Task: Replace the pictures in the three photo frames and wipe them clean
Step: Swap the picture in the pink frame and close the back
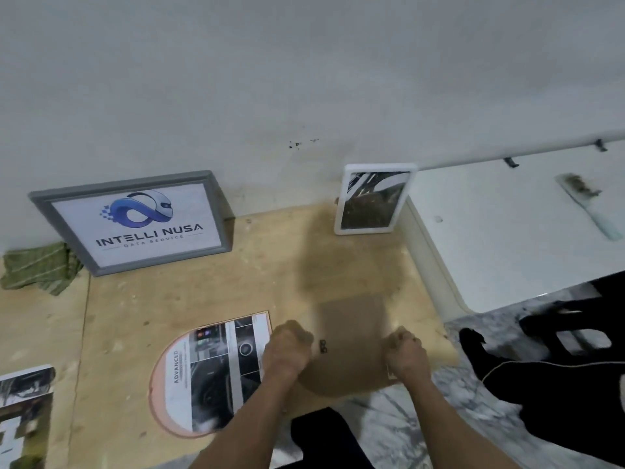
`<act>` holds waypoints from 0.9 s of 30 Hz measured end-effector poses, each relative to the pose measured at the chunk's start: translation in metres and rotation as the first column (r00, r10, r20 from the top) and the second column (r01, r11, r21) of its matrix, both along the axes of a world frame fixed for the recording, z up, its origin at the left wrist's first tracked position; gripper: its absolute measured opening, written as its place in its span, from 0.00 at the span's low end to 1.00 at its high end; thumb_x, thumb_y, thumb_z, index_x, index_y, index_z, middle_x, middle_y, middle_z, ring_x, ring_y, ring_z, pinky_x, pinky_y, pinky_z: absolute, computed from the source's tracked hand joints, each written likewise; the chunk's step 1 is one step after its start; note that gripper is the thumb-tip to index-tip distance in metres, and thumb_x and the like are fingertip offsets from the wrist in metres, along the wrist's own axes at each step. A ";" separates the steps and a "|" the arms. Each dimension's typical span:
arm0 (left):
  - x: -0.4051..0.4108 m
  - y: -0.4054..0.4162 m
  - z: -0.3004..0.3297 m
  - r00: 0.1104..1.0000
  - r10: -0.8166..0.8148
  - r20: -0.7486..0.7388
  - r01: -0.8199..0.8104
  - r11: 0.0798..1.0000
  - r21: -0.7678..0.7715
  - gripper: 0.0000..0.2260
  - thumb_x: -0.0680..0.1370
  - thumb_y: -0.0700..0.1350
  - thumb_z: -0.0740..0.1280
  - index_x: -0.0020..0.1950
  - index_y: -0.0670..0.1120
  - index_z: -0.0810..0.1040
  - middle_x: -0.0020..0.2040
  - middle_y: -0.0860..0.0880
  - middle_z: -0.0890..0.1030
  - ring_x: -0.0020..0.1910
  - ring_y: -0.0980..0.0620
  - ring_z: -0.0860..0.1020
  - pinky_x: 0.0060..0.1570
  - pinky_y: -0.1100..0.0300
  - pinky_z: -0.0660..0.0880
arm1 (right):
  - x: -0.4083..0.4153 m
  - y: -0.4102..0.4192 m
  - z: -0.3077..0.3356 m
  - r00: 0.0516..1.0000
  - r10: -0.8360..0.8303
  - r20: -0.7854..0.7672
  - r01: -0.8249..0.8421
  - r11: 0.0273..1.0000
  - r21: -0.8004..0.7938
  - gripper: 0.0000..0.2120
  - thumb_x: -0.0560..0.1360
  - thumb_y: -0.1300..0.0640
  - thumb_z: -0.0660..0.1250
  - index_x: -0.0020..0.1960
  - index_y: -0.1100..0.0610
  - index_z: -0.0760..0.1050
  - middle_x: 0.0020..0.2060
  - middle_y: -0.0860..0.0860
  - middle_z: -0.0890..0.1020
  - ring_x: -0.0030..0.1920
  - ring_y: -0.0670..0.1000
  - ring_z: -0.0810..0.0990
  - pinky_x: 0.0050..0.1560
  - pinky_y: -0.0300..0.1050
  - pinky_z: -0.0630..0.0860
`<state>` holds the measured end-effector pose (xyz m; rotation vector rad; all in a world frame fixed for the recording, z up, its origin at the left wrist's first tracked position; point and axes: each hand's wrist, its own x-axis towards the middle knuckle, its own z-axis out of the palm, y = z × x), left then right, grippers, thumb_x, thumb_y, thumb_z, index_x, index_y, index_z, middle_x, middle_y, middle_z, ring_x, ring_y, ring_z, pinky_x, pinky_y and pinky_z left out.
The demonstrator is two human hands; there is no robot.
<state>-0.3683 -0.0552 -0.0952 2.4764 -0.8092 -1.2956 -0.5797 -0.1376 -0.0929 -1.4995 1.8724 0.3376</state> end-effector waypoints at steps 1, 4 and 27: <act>-0.003 -0.003 -0.001 0.999 0.034 0.005 -0.034 0.999 0.008 0.14 0.74 0.48 0.62 0.50 0.41 0.81 0.49 0.43 0.85 0.45 0.43 0.82 0.46 0.60 0.74 | -0.003 -0.004 -0.001 0.999 -0.035 0.038 0.034 0.999 0.028 0.15 0.77 0.58 0.61 0.62 0.60 0.67 0.55 0.59 0.77 0.55 0.61 0.76 0.51 0.50 0.73; -0.001 -0.006 -0.003 0.990 0.133 -0.041 -0.131 0.991 0.040 0.15 0.78 0.49 0.62 0.55 0.41 0.80 0.55 0.41 0.82 0.55 0.41 0.80 0.52 0.57 0.74 | -0.013 -0.014 -0.007 0.980 -0.162 0.113 0.156 0.986 0.058 0.08 0.76 0.58 0.61 0.54 0.58 0.67 0.45 0.56 0.78 0.47 0.59 0.77 0.45 0.51 0.74; 0.212 0.193 -0.019 0.598 0.759 -0.256 -0.800 0.584 -0.137 0.08 0.73 0.36 0.73 0.36 0.47 0.84 0.38 0.43 0.83 0.38 0.44 0.78 0.38 0.55 0.72 | 0.176 0.100 -0.027 0.872 -0.092 0.480 0.024 0.989 0.146 0.06 0.69 0.66 0.67 0.36 0.56 0.75 0.33 0.55 0.79 0.38 0.54 0.77 0.41 0.47 0.73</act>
